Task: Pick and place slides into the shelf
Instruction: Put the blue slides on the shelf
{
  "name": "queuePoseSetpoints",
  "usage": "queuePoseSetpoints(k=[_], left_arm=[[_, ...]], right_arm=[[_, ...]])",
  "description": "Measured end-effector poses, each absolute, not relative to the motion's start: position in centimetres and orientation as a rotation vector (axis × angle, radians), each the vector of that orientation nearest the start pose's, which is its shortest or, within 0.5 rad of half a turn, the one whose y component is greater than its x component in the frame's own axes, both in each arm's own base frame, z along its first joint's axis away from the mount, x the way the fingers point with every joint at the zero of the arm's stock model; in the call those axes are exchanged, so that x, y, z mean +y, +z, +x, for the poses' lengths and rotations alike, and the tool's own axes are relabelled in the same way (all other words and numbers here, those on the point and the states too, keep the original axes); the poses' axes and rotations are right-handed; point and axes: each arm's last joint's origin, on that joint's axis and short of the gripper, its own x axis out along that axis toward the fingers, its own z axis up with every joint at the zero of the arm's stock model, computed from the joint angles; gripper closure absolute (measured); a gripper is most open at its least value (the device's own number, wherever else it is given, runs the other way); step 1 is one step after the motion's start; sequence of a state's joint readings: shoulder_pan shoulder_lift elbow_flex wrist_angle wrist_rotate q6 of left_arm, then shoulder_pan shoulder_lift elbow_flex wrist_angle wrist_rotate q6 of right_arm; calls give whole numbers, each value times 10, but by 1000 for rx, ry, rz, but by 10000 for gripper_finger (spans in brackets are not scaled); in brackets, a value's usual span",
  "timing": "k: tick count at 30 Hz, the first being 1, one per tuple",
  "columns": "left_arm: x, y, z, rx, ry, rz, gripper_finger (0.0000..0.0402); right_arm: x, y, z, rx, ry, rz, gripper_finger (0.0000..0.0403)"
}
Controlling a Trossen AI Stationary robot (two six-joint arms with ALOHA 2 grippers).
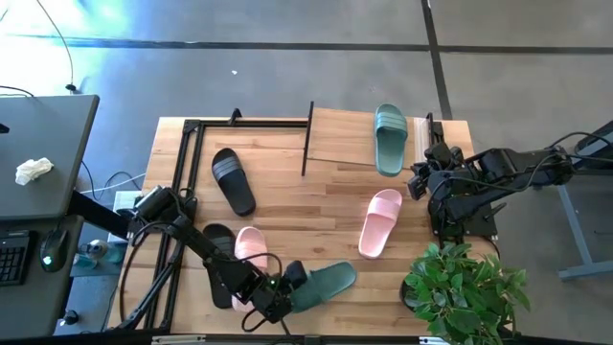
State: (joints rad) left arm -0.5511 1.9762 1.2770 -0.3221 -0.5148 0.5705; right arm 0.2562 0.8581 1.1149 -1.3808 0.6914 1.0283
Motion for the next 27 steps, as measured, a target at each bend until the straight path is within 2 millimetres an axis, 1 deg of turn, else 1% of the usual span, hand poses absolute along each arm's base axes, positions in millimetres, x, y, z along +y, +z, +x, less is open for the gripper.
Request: queuePoseSetpoints(k=[3,5,16,18,21,23,27], left_arm=[[-193,155,348,881,-263,1063,188],[-192,155,348,889,-252,1071,208],[-191,155,348,891,-235,1080,383],[-191,155,348,891,-234,1081,394],[-191,155,348,892,-214,1092,387],[-190,156,346,904,-214,1100,392],[-186,169,340,921,-208,1089,395]], right_arm=[[9,342,109,683,-830,411,359],[9,342,109,683,-830,411,359],[9,342,109,681,-831,413,359],[9,342,109,679,-833,412,359],[9,342,109,679,-833,412,359],[9,342,109,679,-833,412,359],[9,342,109,680,-832,412,359]])
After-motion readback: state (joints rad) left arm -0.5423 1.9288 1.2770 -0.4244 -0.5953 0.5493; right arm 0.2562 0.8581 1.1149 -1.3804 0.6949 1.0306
